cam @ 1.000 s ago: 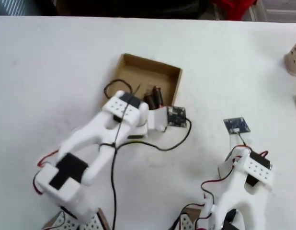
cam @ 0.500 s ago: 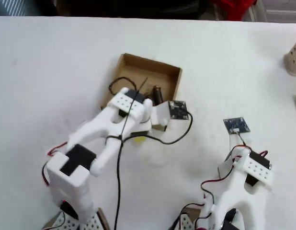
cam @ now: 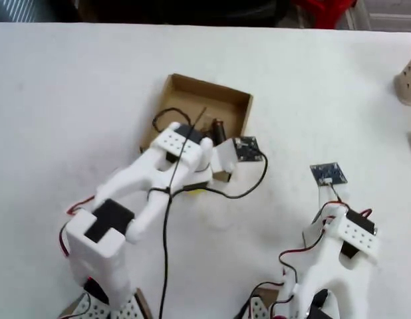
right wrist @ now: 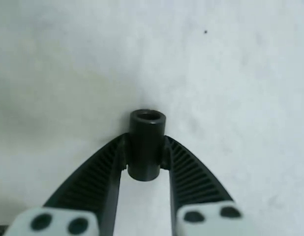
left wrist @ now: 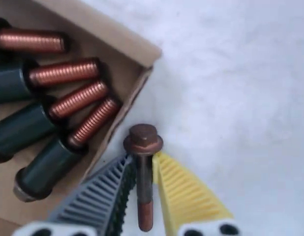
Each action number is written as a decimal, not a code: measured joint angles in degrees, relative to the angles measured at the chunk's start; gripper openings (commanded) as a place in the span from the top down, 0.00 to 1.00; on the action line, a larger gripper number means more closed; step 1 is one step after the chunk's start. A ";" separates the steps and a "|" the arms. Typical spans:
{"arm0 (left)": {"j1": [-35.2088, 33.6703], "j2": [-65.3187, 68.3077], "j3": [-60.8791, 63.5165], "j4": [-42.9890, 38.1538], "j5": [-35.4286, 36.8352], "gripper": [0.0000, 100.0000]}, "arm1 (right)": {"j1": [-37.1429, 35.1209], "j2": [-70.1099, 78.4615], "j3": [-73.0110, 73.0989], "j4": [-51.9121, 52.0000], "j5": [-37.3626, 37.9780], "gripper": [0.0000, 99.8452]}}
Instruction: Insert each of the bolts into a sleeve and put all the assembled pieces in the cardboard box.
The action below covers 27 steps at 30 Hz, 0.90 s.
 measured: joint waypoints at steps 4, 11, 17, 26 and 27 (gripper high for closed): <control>0.00 0.00 0.00 0.26 0.00 0.98 | 0.00 0.00 0.00 0.00 0.00 0.98; 0.35 0.00 -0.18 2.64 0.53 0.98 | 0.00 0.00 0.00 0.00 0.00 0.98; 2.46 -1.05 1.93 3.69 3.87 0.98 | 0.00 0.00 0.00 0.00 0.00 0.98; 3.16 -18.99 24.70 -9.85 8.97 0.98 | 0.00 0.00 0.00 0.00 -0.18 0.98; 3.16 -21.36 27.25 -10.73 9.76 0.98 | 0.00 -0.09 0.00 0.09 -0.44 0.98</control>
